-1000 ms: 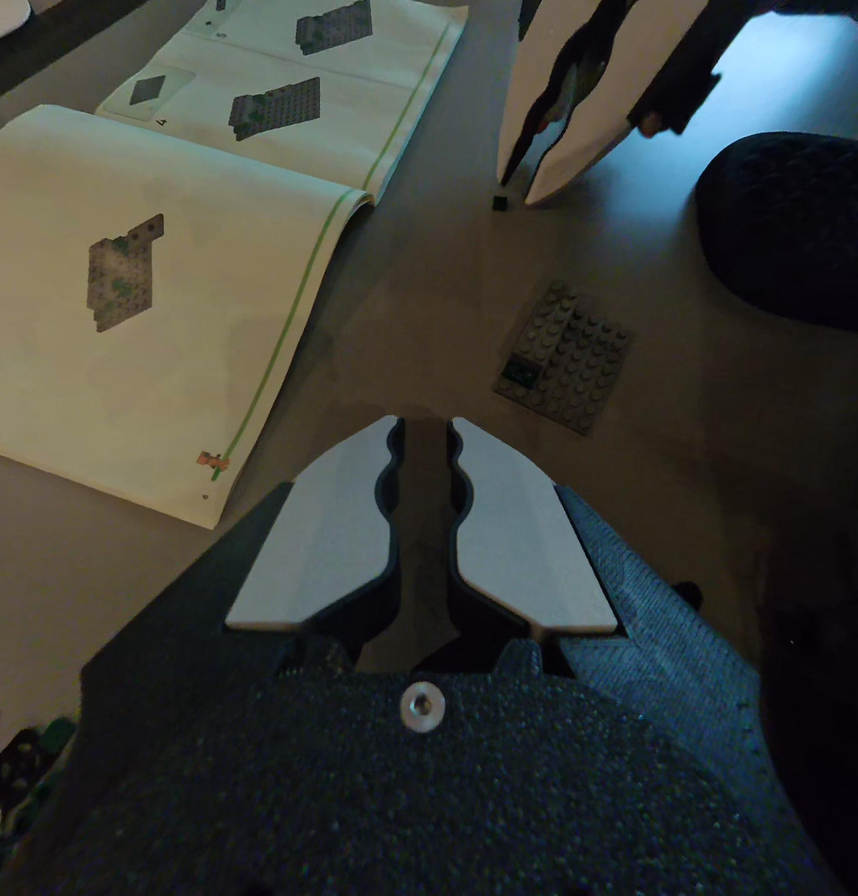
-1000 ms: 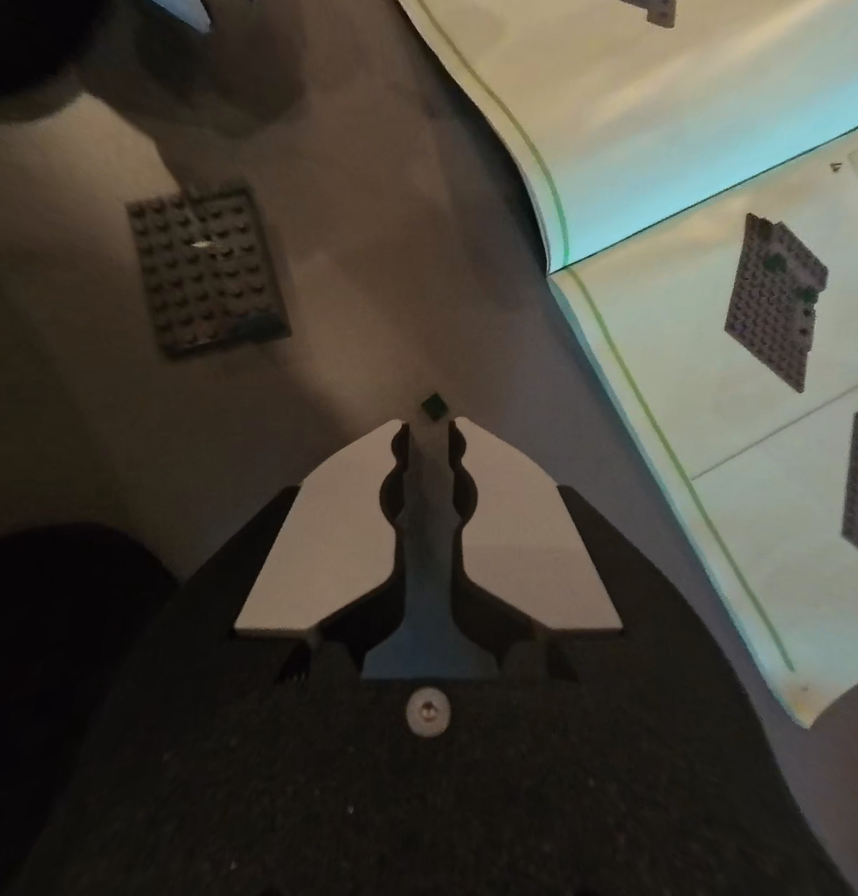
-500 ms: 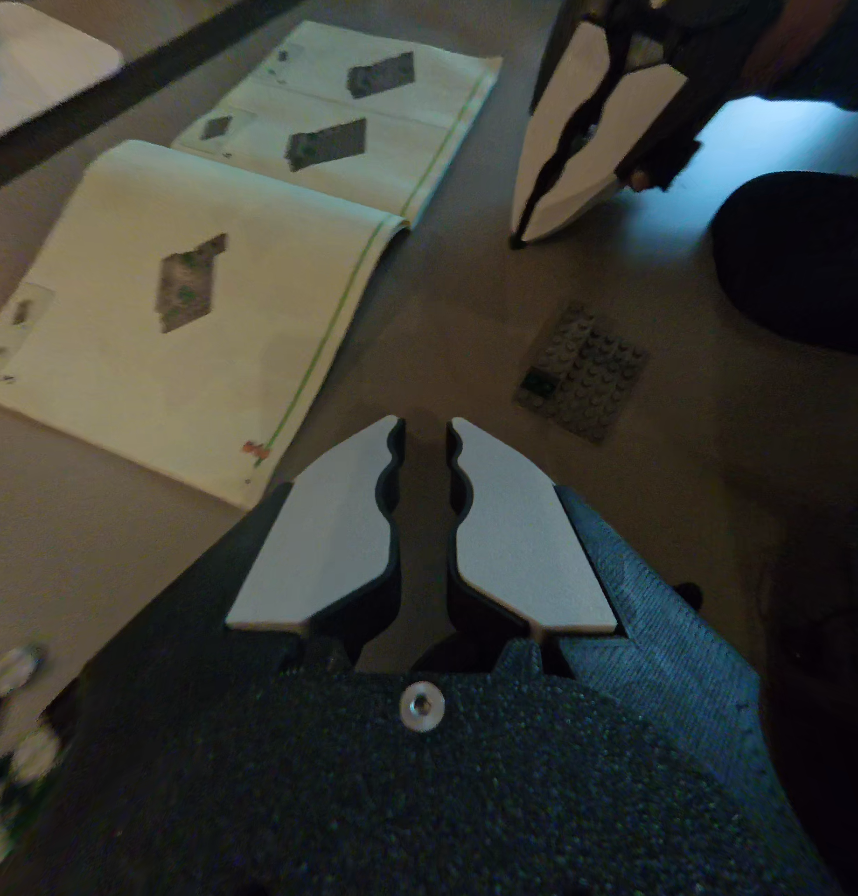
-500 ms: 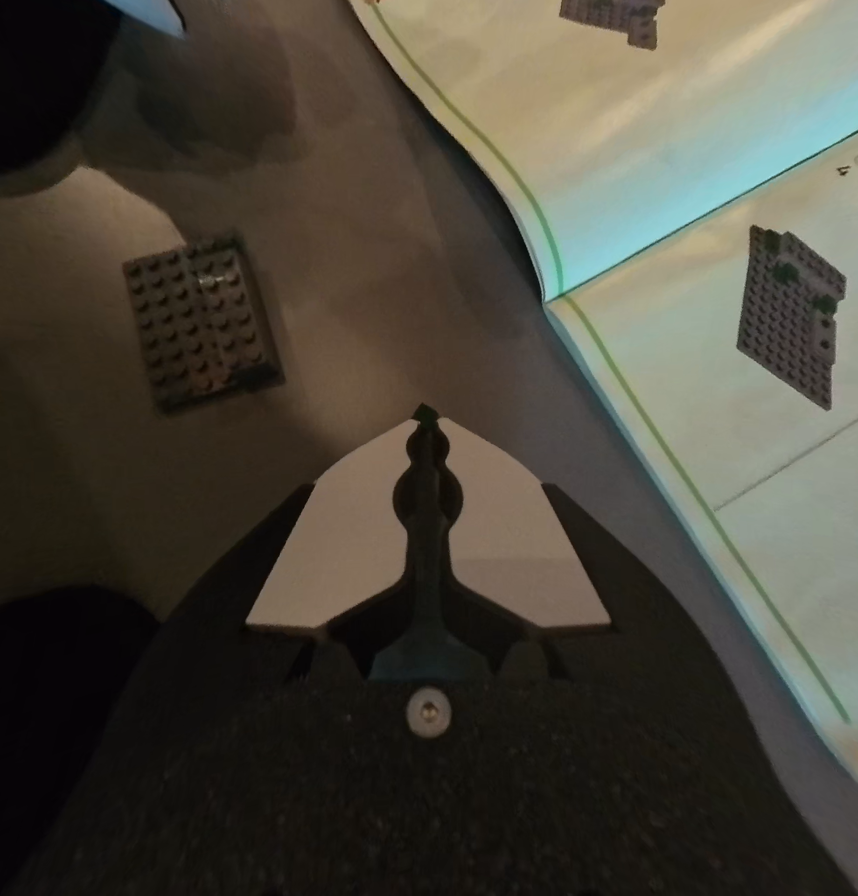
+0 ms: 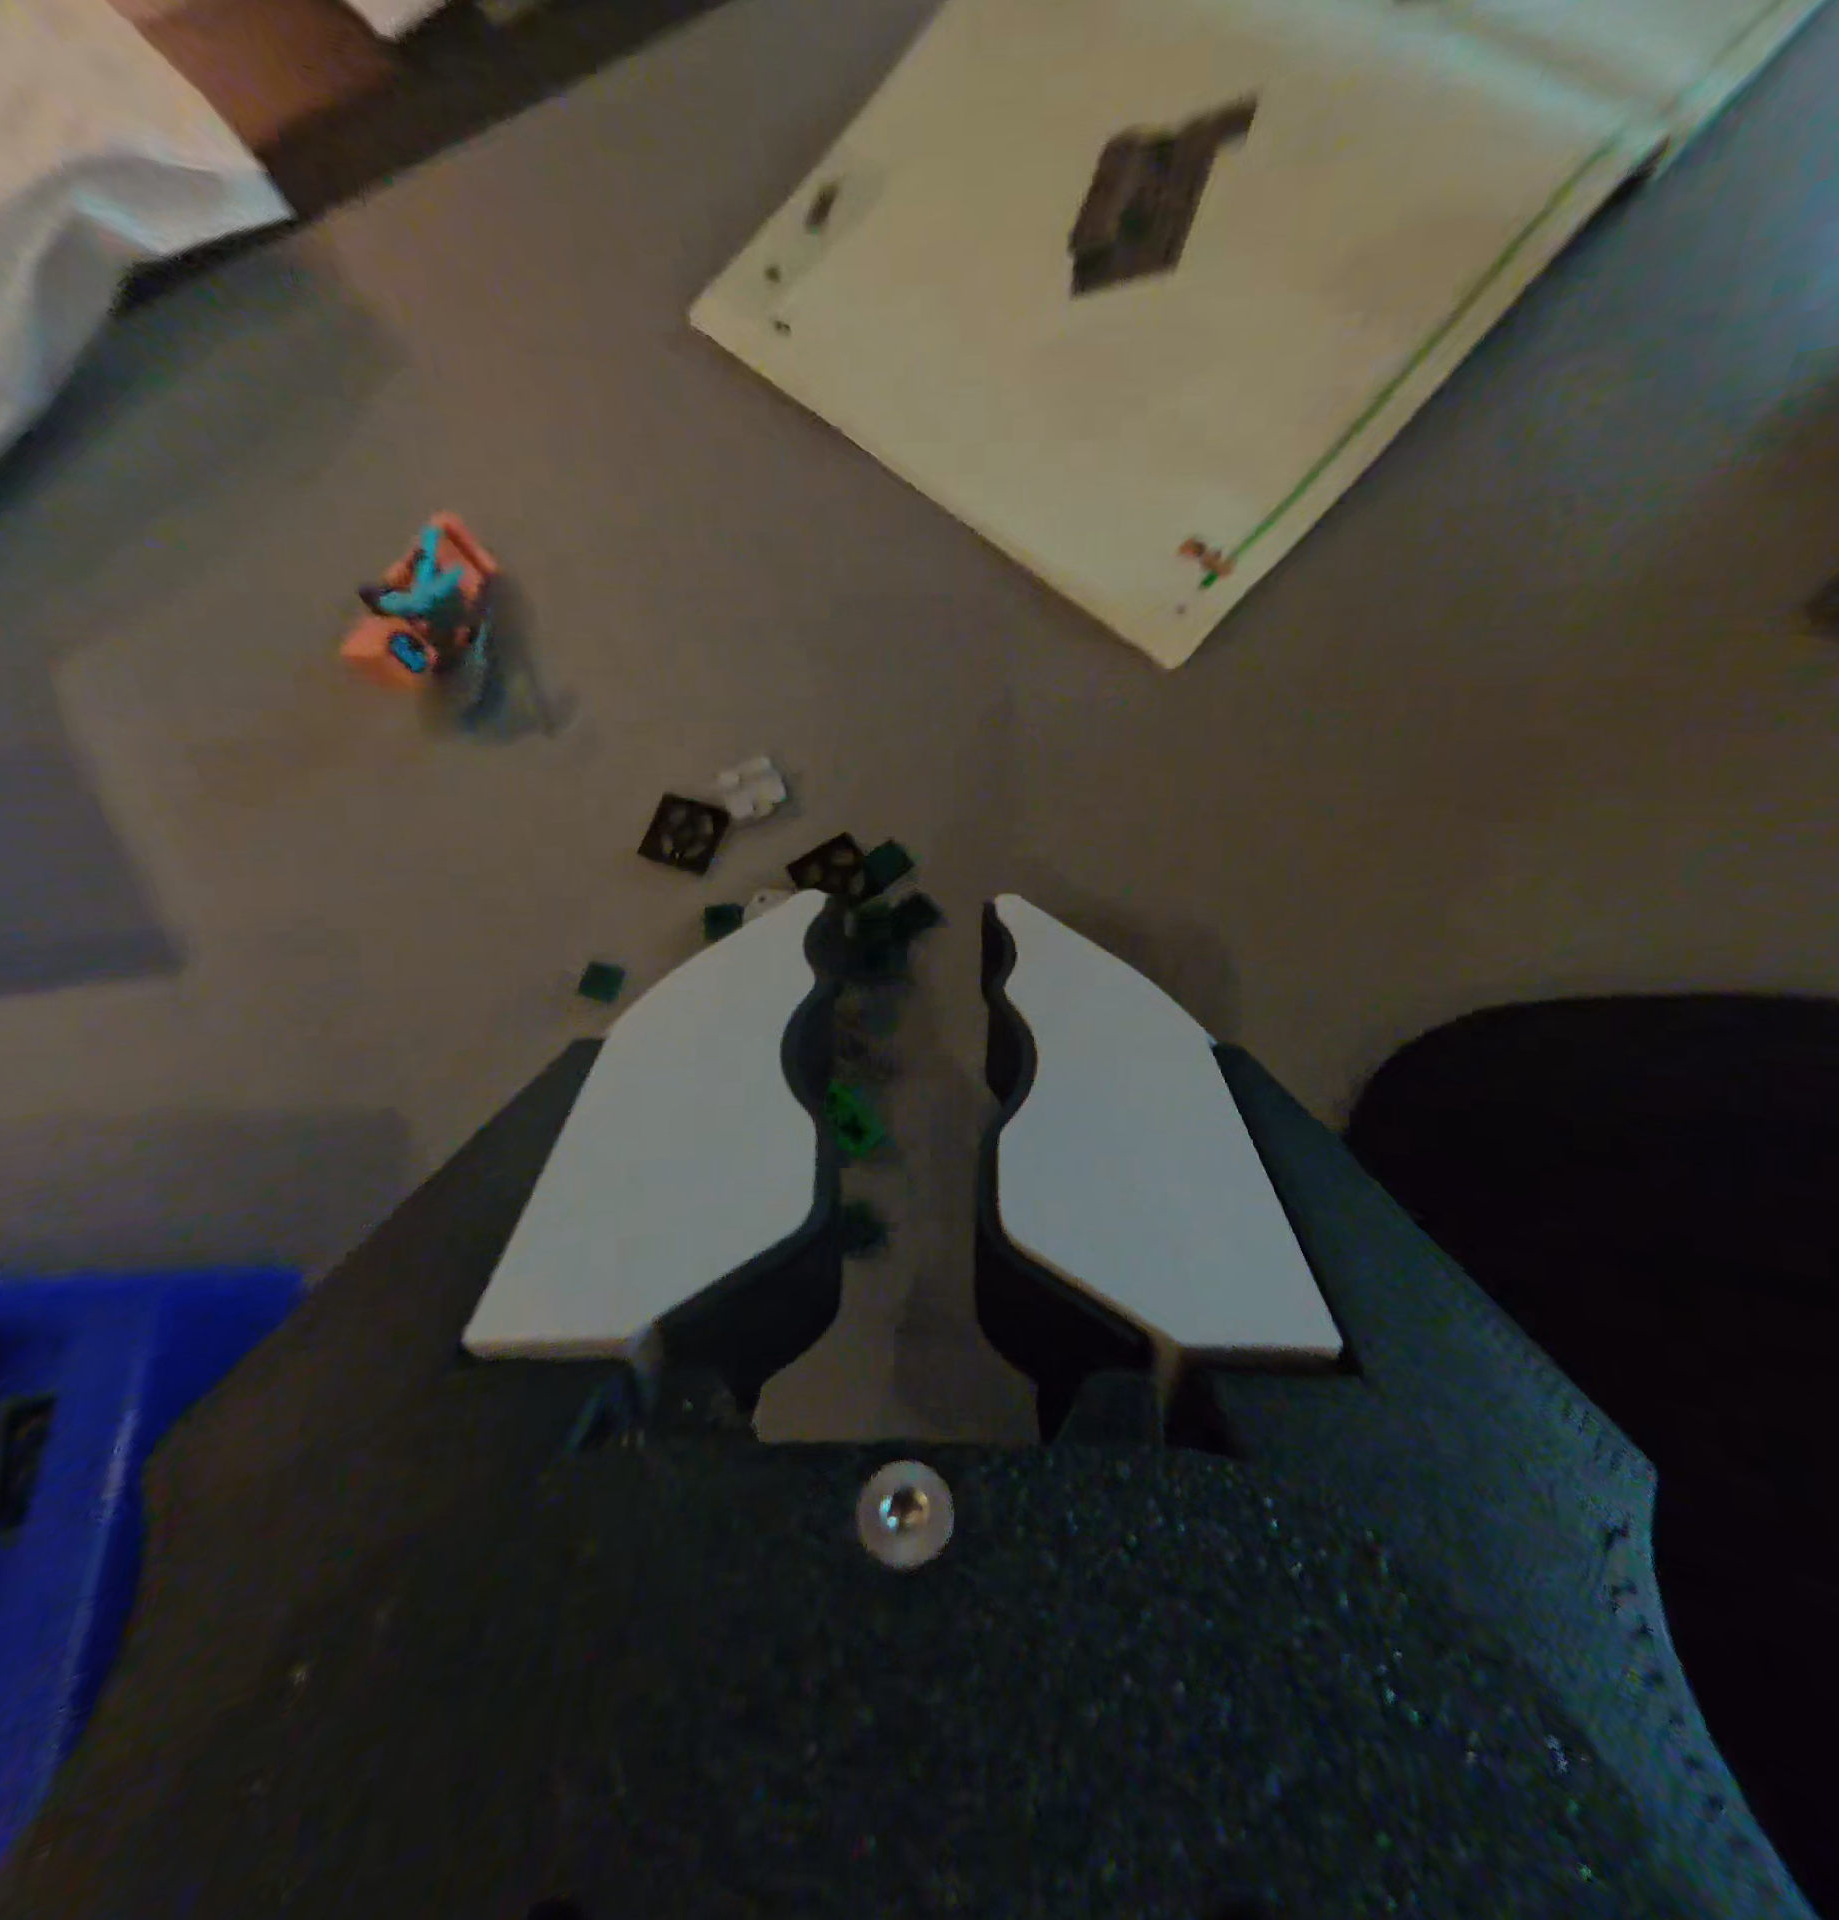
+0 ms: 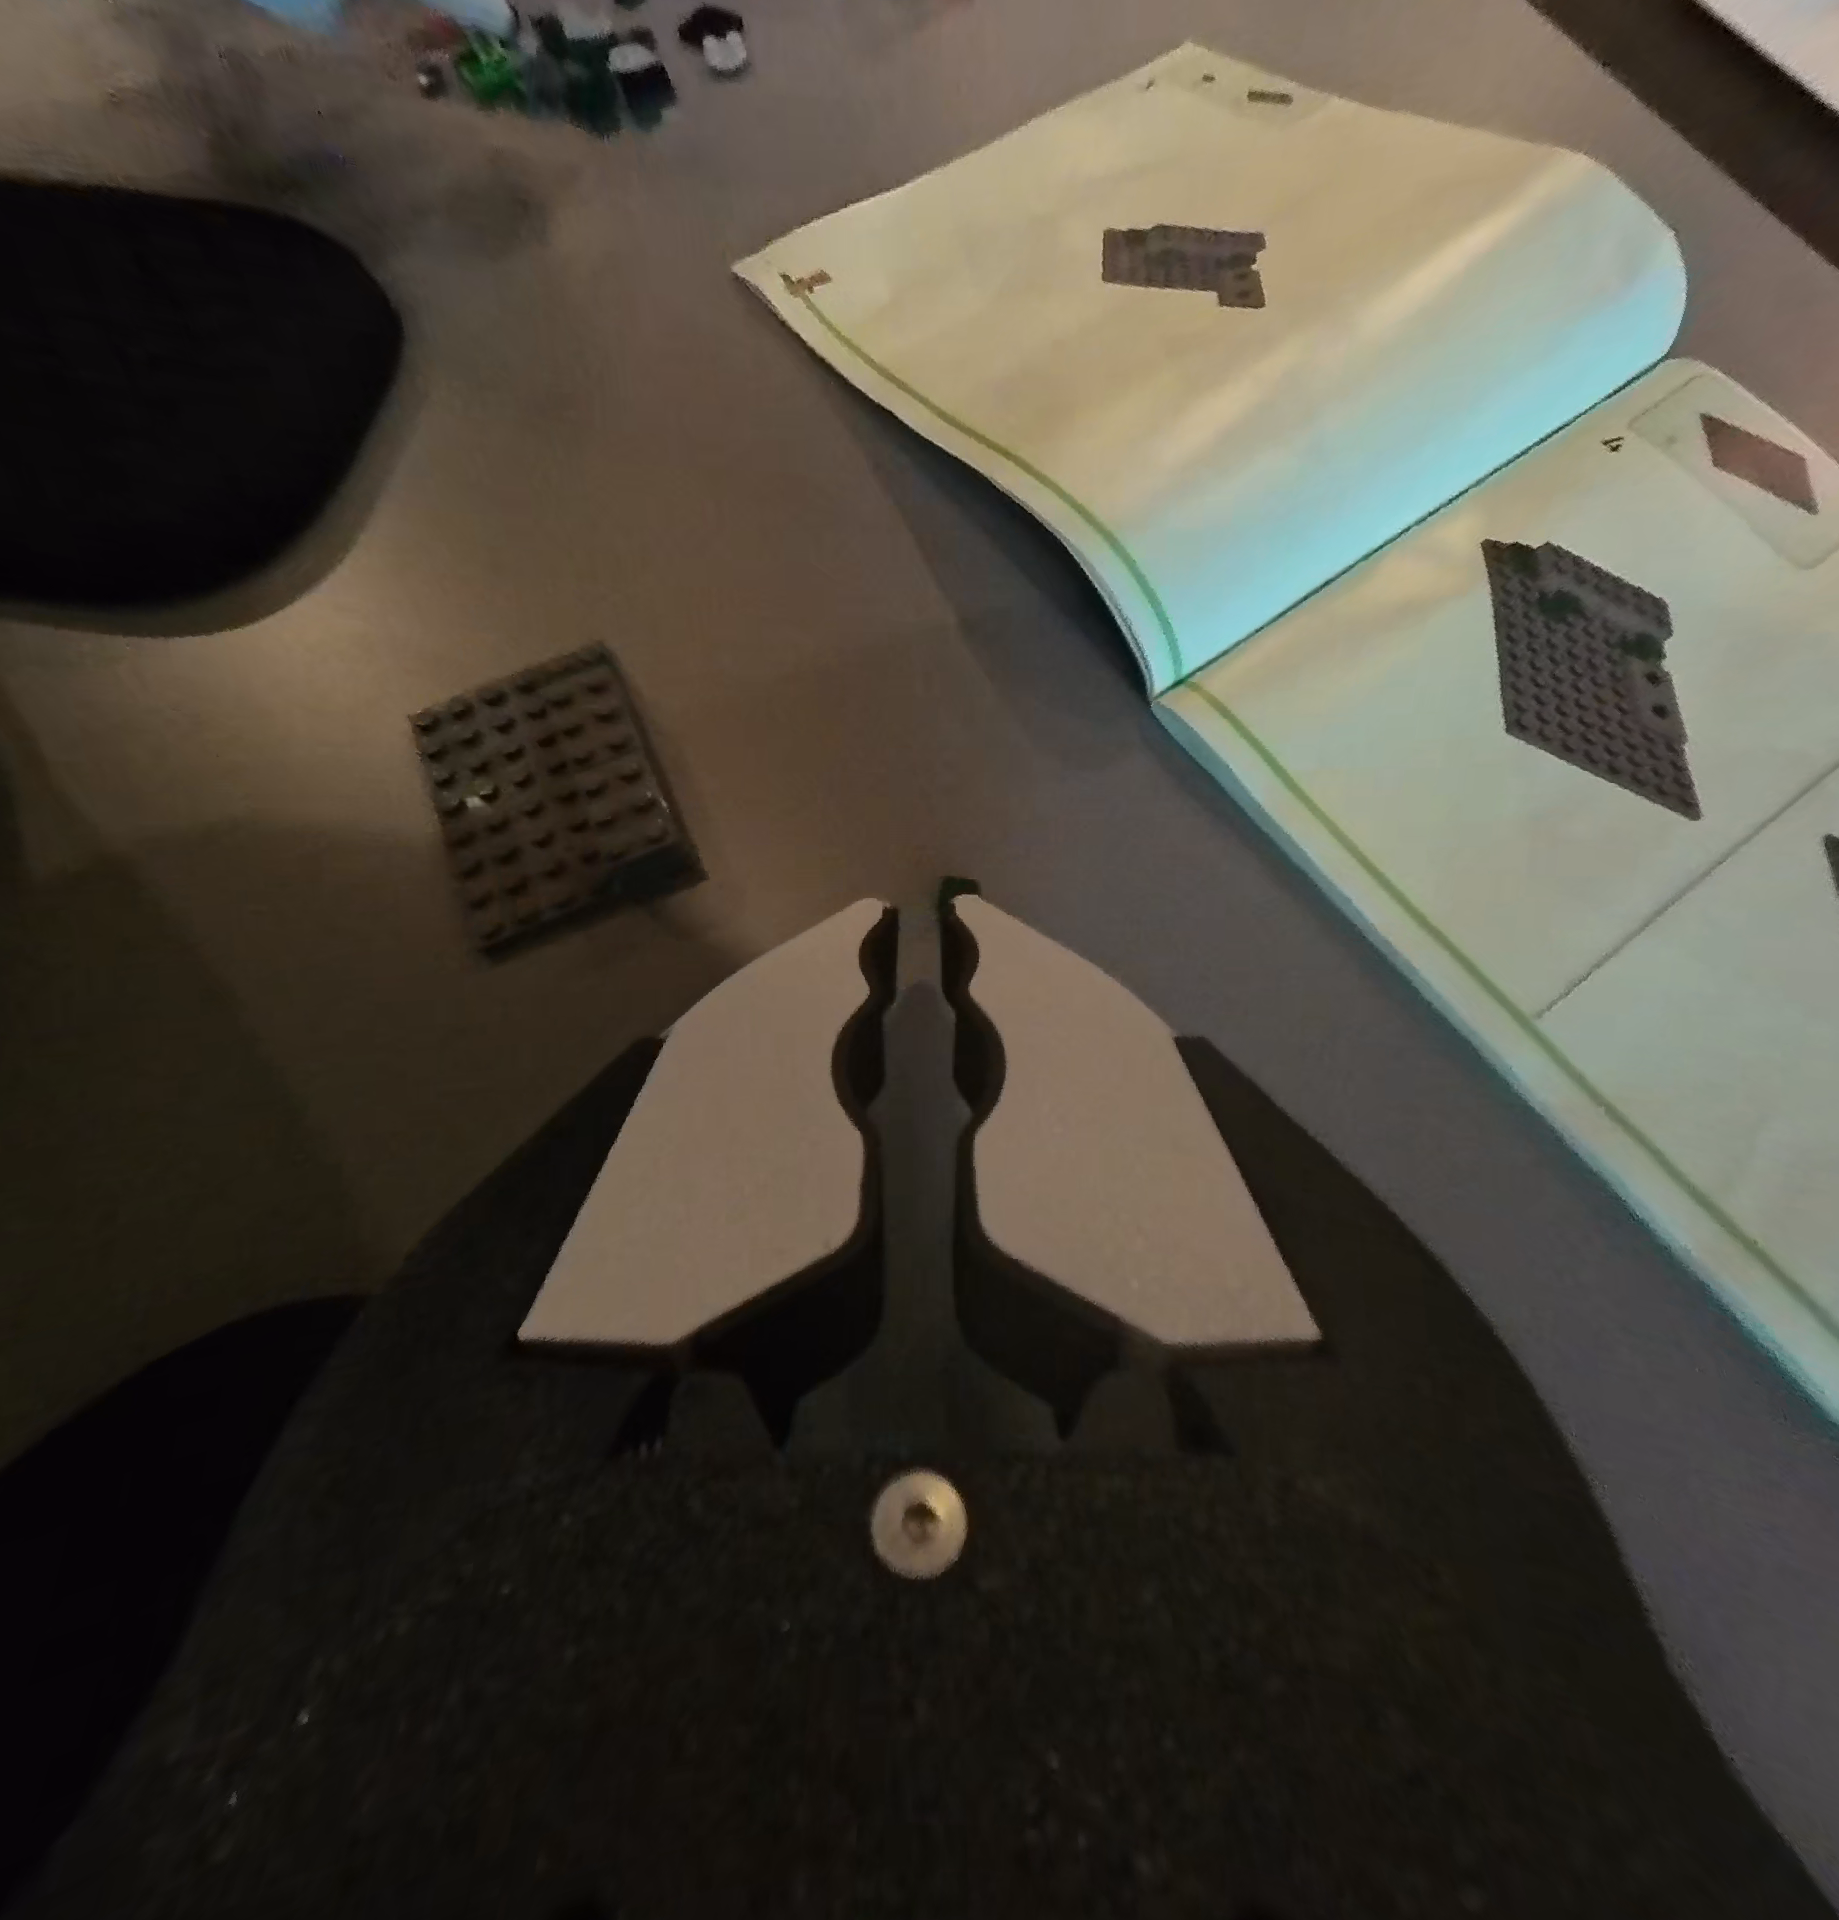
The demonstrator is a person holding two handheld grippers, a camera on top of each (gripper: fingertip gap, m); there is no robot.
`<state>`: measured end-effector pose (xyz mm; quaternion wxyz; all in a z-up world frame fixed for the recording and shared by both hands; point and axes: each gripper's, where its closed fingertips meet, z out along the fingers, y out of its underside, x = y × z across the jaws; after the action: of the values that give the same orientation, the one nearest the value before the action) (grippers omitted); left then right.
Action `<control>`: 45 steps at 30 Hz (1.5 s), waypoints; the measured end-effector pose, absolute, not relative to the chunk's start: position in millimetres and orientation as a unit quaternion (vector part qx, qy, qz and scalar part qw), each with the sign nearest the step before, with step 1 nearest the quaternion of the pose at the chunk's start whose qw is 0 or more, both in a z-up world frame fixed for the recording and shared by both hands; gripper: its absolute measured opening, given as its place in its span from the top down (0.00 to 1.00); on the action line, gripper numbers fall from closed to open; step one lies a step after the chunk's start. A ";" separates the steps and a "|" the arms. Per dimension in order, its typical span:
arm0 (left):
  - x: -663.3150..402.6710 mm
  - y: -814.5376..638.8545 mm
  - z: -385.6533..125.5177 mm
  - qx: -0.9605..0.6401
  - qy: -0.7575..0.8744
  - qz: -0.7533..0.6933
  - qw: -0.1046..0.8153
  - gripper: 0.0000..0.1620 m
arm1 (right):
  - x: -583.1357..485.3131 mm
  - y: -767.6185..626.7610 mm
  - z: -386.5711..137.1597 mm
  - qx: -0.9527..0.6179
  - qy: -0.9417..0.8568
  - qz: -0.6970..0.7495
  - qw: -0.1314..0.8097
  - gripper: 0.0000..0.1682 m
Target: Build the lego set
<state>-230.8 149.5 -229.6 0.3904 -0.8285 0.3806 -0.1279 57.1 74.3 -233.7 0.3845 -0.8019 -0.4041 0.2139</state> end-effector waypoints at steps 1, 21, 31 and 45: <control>-230.1 152.4 -233.9 -0.825 0.393 -0.129 0.384 0.84 | 57.1 73.8 -233.9 -0.802 -0.402 0.216 0.386 0.96; -221.9 168.6 -256.0 -0.769 0.583 -0.120 0.233 0.92 | 65.9 59.3 -240.2 -0.803 -0.385 0.236 0.389 0.96; -222.6 169.1 -258.1 -0.737 0.637 -0.091 0.208 0.94 | 66.5 58.6 -241.4 -0.802 -0.385 0.238 0.390 0.96; -219.5 168.8 -258.2 -0.676 0.712 -0.068 0.181 0.94 | 67.4 56.4 -241.6 -0.803 -0.385 0.240 0.388 0.96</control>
<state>-219.5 168.8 -258.2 0.1806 -0.6755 0.7116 -0.0683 67.4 56.4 -241.6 0.3878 -0.8025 -0.3845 0.2402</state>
